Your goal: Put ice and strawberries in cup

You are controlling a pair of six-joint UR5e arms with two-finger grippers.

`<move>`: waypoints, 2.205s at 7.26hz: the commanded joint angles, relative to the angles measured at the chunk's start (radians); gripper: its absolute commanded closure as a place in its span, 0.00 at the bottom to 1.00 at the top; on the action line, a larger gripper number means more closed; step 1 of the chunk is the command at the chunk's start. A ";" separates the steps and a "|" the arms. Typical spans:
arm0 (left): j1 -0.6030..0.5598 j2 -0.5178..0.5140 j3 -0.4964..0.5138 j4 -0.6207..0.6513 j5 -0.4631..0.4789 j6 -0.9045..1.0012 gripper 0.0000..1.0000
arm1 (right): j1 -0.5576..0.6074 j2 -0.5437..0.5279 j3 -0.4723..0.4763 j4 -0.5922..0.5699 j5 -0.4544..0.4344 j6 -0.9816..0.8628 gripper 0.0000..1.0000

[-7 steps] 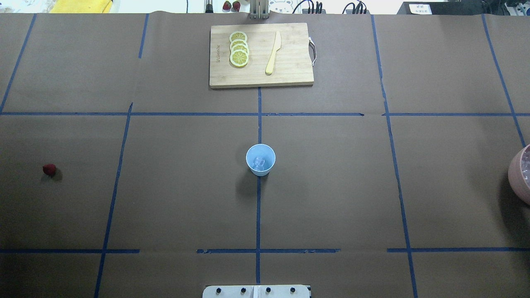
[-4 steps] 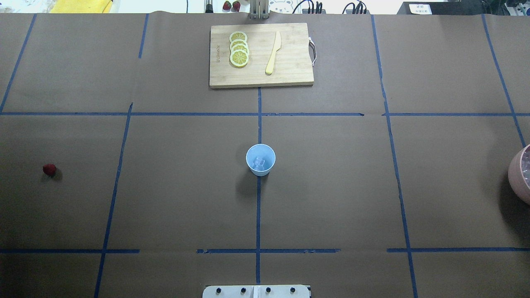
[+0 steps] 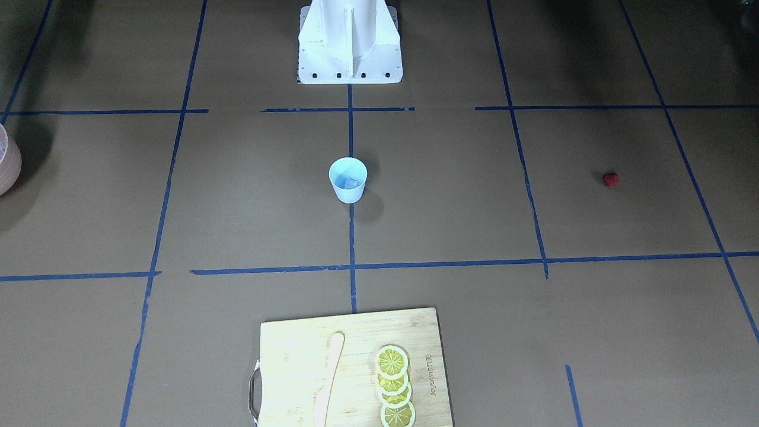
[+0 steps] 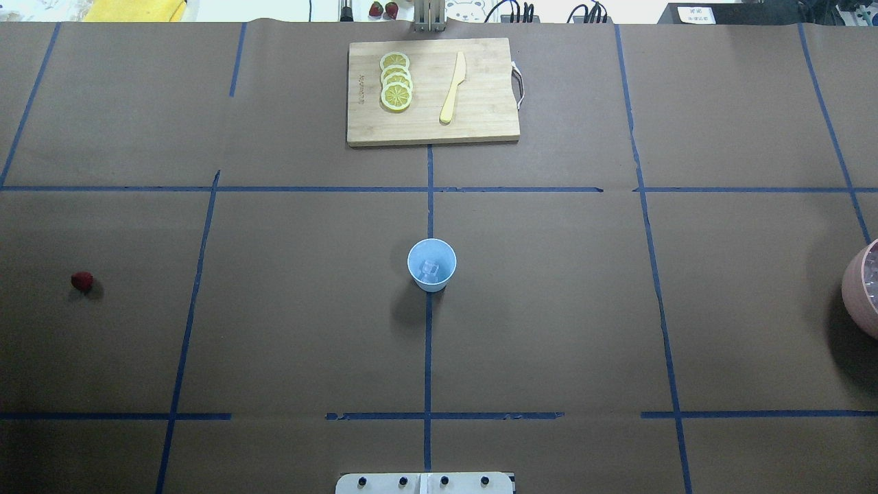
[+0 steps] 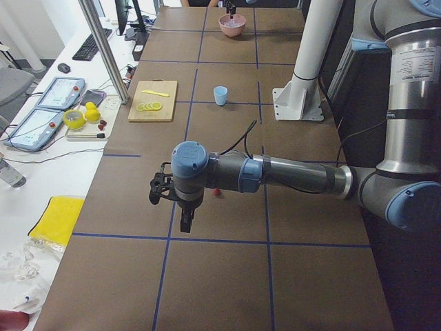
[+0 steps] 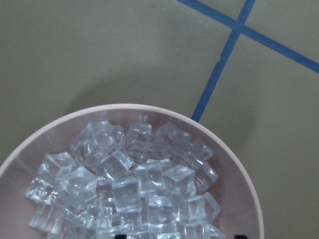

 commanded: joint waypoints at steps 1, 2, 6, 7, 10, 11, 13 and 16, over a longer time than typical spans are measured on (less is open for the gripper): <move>0.000 0.003 -0.001 0.000 -0.001 0.000 0.00 | -0.007 -0.002 -0.011 -0.005 -0.003 0.000 0.27; 0.000 0.005 -0.002 0.002 -0.001 0.000 0.00 | -0.016 -0.002 -0.013 -0.006 -0.003 0.001 0.28; 0.000 0.005 -0.002 0.002 -0.003 0.000 0.00 | -0.058 -0.004 -0.033 -0.003 0.000 0.000 0.33; 0.000 0.003 -0.002 0.002 -0.003 0.000 0.00 | -0.064 -0.004 -0.036 -0.005 -0.002 0.000 0.35; 0.002 0.003 -0.005 0.002 -0.003 0.000 0.00 | -0.069 -0.002 -0.047 -0.003 -0.003 0.000 0.37; 0.000 0.003 -0.016 0.006 -0.003 0.000 0.00 | -0.069 -0.002 -0.047 -0.003 -0.003 0.000 0.39; 0.000 0.003 -0.019 0.008 -0.003 0.000 0.00 | -0.069 0.001 -0.047 -0.002 -0.005 0.000 0.57; 0.000 0.003 -0.025 0.009 -0.009 -0.002 0.00 | -0.067 0.006 -0.039 -0.011 -0.009 -0.046 1.00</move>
